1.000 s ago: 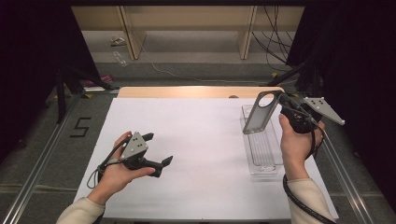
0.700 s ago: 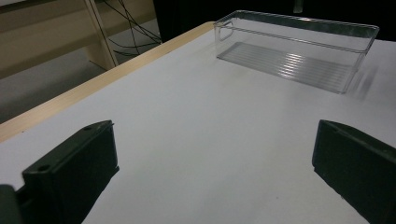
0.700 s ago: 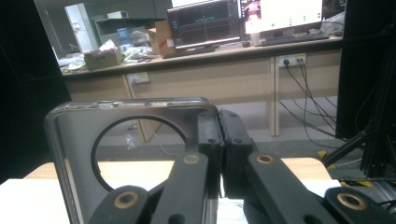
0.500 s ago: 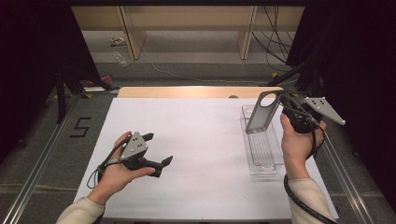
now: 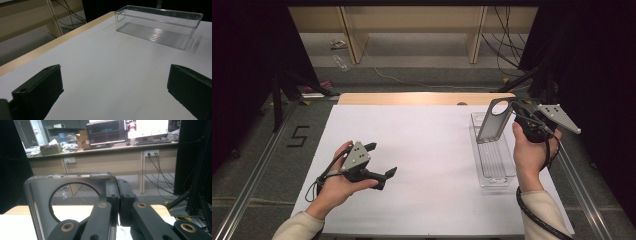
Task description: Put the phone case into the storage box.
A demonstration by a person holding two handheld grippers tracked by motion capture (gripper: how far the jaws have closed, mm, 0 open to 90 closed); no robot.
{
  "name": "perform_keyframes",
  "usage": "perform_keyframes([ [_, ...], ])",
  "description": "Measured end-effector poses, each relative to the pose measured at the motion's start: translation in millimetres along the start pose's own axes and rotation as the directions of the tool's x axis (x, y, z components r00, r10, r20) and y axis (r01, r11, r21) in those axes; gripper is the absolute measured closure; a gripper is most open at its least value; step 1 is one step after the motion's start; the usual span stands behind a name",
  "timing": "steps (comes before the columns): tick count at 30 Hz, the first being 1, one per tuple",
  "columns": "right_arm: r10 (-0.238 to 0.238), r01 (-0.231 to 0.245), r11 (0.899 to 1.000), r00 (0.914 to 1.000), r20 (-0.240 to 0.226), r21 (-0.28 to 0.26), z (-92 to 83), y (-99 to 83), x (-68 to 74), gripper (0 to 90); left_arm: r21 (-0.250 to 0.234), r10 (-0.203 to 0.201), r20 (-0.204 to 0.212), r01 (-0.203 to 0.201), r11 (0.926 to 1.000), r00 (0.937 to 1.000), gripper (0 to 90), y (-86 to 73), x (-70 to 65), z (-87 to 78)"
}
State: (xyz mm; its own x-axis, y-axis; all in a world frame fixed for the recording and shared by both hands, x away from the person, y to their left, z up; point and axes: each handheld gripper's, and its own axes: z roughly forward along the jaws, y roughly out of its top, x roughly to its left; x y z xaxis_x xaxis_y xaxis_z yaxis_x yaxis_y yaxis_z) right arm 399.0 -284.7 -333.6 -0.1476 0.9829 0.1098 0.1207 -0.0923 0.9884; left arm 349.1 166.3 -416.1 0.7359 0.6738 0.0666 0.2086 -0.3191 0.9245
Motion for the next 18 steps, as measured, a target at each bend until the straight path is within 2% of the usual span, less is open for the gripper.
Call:
perform_keyframes([
  [18,-0.01,0.01,1.0,0.9998,0.018,0.002,2.3,2.6,-4.7,88.8,0.0,-0.003,0.0,0.003,1.0,1.0,0.0,-0.5,0.2,0.3],
])
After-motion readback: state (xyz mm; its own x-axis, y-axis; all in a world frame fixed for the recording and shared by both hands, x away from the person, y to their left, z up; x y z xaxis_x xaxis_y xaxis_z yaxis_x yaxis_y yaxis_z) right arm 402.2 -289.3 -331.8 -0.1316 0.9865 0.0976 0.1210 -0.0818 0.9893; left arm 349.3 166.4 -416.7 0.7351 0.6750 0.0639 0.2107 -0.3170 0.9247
